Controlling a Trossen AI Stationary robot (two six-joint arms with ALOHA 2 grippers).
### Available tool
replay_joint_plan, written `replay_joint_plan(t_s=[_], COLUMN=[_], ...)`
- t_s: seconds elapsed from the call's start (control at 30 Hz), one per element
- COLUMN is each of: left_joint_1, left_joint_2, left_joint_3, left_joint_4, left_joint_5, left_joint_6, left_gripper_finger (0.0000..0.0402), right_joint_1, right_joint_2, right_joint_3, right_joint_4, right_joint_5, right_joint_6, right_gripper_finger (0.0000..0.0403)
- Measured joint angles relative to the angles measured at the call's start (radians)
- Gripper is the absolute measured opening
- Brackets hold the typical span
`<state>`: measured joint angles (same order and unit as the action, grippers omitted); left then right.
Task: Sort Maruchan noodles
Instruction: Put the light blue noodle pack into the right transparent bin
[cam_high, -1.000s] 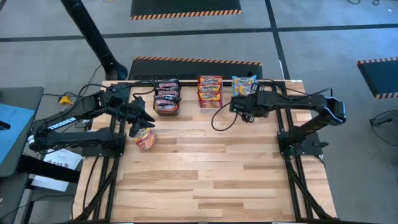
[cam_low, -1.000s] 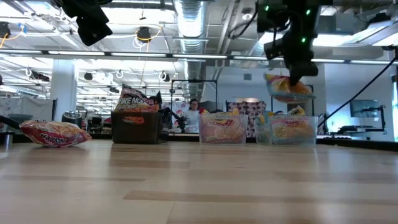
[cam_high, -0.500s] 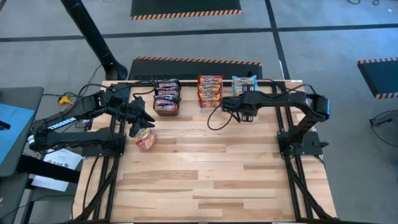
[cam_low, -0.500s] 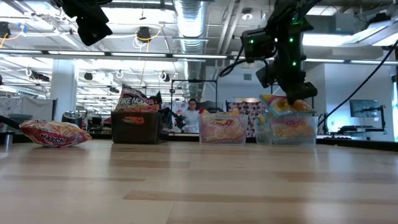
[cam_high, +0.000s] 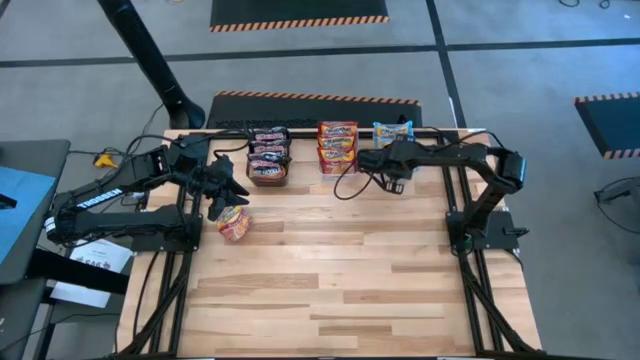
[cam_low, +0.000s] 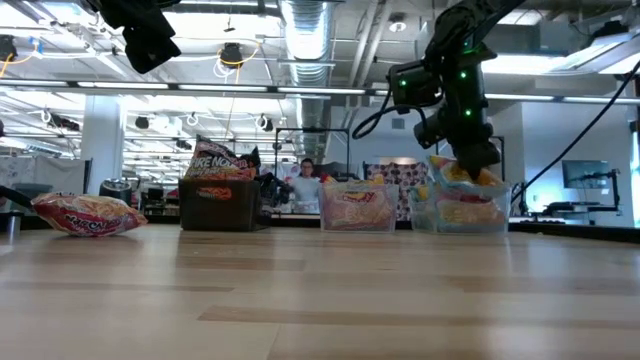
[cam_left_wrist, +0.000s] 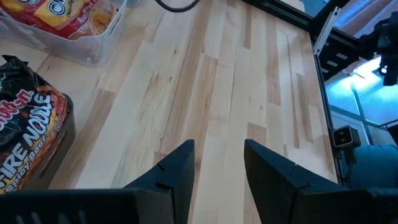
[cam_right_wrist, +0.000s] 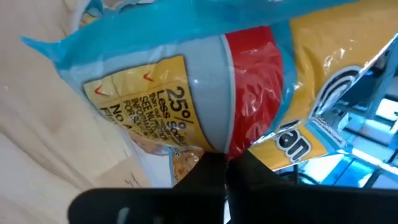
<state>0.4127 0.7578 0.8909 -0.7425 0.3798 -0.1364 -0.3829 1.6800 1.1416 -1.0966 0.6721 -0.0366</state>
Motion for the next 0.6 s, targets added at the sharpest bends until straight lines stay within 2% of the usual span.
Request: replay_joint_plan(t_s=[0.27,0.43,0.6], left_joint_1=[0.0,0.0,0.0], left_joint_2=[0.0,0.0,0.0], left_joint_3=[0.0,0.0,0.0], left_joint_4=[0.0,0.0,0.0], left_joint_5=[-0.001,-0.001,-0.001], left_joint_6=[-0.001,-0.002,-0.003], left_gripper_finger=[0.0125,0.0125,0.0125], right_joint_1=[0.007,0.007,0.008], right_joint_2=[0.002,0.004,0.004], right_joint_3=[0.003,0.066,0.14], right_joint_4=[-0.007,-0.043,-0.129], right_joint_5=[-0.021,-0.074,-0.113], right_joint_6=[0.026,0.063,0.083], right_gripper_finger=[0.0063,0.0101,0.0121])
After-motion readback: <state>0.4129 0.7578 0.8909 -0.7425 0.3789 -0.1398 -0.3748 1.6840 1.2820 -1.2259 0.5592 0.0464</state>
